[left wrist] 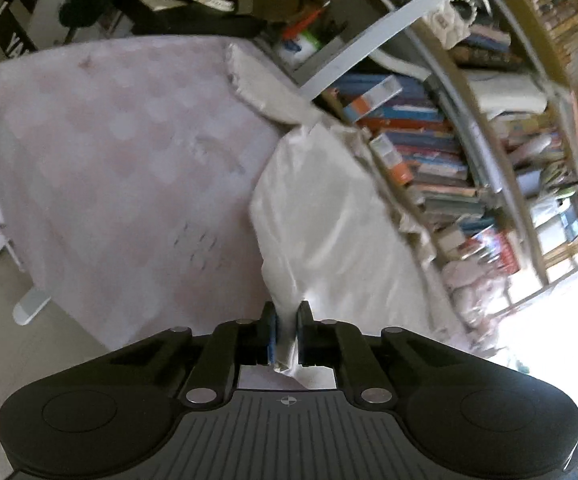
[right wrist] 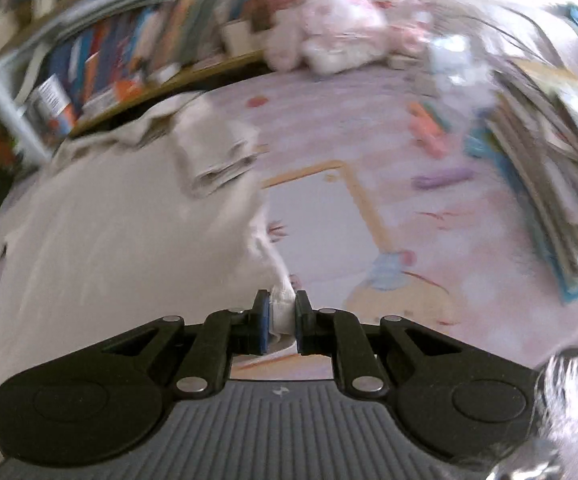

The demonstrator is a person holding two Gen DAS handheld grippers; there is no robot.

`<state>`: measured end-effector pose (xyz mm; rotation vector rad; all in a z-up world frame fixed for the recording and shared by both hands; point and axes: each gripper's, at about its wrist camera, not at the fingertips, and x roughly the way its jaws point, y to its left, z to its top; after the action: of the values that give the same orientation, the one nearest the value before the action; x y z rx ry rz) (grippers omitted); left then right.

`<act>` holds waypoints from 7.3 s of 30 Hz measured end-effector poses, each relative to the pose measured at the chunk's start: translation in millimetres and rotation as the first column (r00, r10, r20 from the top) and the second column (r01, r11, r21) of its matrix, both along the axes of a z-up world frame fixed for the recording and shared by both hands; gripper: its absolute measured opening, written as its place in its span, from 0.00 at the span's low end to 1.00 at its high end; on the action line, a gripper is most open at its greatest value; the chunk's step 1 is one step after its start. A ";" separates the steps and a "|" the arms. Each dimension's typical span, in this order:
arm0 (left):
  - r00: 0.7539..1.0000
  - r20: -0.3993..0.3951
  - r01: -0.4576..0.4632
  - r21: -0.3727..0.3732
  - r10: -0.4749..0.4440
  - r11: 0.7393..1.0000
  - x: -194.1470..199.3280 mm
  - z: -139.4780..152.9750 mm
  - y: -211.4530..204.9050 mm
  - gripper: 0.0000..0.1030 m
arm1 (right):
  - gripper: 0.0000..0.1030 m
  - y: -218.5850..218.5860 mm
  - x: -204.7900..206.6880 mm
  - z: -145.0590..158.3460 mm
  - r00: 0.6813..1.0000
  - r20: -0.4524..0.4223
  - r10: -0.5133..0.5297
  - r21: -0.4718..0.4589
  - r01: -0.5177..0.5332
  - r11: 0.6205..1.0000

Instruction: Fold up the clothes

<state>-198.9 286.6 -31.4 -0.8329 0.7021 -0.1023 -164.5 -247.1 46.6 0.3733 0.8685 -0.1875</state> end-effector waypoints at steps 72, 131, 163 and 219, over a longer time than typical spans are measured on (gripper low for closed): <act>0.930 -0.022 0.316 0.559 -0.367 0.767 84.7 26.7 -115.8 0.75 | 0.51 71.1 25.1 -21.1 0.992 -0.024 0.125 -0.143 -0.127 0.982; 0.918 -0.304 0.395 0.669 -0.253 0.630 153.0 2.7 -246.6 0.88 | 0.04 -155.5 357.2 -71.1 0.985 -0.078 0.154 -0.407 -0.172 0.897; 0.937 -0.221 0.347 0.661 -0.270 0.666 174.9 13.6 -204.0 0.88 | 0.11 -147.8 256.1 -49.8 0.998 -0.053 -0.015 0.166 0.023 0.986; 0.951 -0.016 0.251 0.622 -0.309 0.742 497.3 42.5 -139.4 0.79 | 0.50 37.8 418.0 -36.1 0.930 0.078 0.360 -0.198 -0.339 0.920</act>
<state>298.4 147.2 11.1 -0.0775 0.7142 -0.1678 253.5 -209.3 10.5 0.0529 0.7850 0.0869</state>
